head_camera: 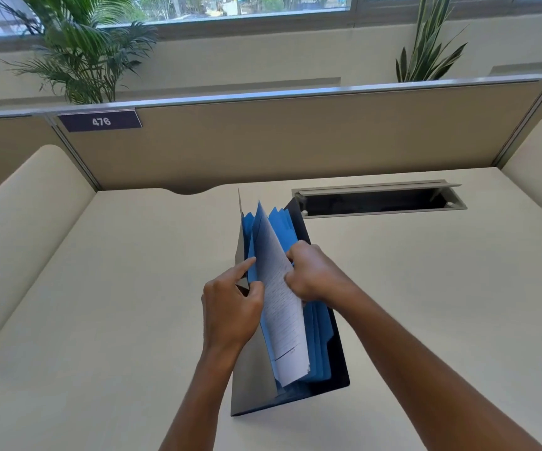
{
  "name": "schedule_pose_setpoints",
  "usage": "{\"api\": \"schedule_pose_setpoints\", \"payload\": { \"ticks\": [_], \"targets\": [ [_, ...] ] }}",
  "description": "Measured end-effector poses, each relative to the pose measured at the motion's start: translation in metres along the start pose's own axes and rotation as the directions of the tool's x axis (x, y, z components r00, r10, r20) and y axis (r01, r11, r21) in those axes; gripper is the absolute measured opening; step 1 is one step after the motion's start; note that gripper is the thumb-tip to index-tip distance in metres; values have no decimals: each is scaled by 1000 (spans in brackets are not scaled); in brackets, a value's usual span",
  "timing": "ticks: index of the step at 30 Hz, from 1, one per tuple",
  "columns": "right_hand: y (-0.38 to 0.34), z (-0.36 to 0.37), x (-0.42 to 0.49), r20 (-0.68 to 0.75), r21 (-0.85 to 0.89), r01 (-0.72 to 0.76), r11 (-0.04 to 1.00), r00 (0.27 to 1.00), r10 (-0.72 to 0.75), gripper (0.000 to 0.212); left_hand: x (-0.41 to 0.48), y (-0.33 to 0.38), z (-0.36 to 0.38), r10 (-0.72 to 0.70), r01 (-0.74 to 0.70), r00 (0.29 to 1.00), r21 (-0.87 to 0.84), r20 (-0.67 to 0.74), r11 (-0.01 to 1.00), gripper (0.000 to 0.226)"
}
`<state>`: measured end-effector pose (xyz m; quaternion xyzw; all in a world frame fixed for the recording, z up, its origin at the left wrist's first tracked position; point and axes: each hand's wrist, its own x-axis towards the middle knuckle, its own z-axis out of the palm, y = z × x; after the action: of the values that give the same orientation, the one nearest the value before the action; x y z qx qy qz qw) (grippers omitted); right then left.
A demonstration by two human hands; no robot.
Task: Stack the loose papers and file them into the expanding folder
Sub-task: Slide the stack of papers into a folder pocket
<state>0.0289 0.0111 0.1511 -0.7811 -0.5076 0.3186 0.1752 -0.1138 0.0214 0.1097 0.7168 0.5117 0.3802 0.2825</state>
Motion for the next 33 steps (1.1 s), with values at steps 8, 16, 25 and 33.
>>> {"api": "schedule_pose_setpoints", "payload": {
  "ticks": [8,16,25,33],
  "targets": [
    [-6,28,4,-52,-100,40,994,998,-46,29,1,0,-3,7,-7,1000,-13,3,1000,46],
    [-9,25,2,-51,-62,103,993,993,-107,22,0,-1,-6,17,-17,1000,-20,-12,1000,44],
    [25,-44,-18,-230,49,388,920,901,-368,11,0,-4,-5,-28,28,999,-35,-23,999,42],
    [86,-11,-16,-359,44,228,973,912,-198,80,1,-7,-3,-12,12,1000,-9,-24,1000,42]
  ]
}}
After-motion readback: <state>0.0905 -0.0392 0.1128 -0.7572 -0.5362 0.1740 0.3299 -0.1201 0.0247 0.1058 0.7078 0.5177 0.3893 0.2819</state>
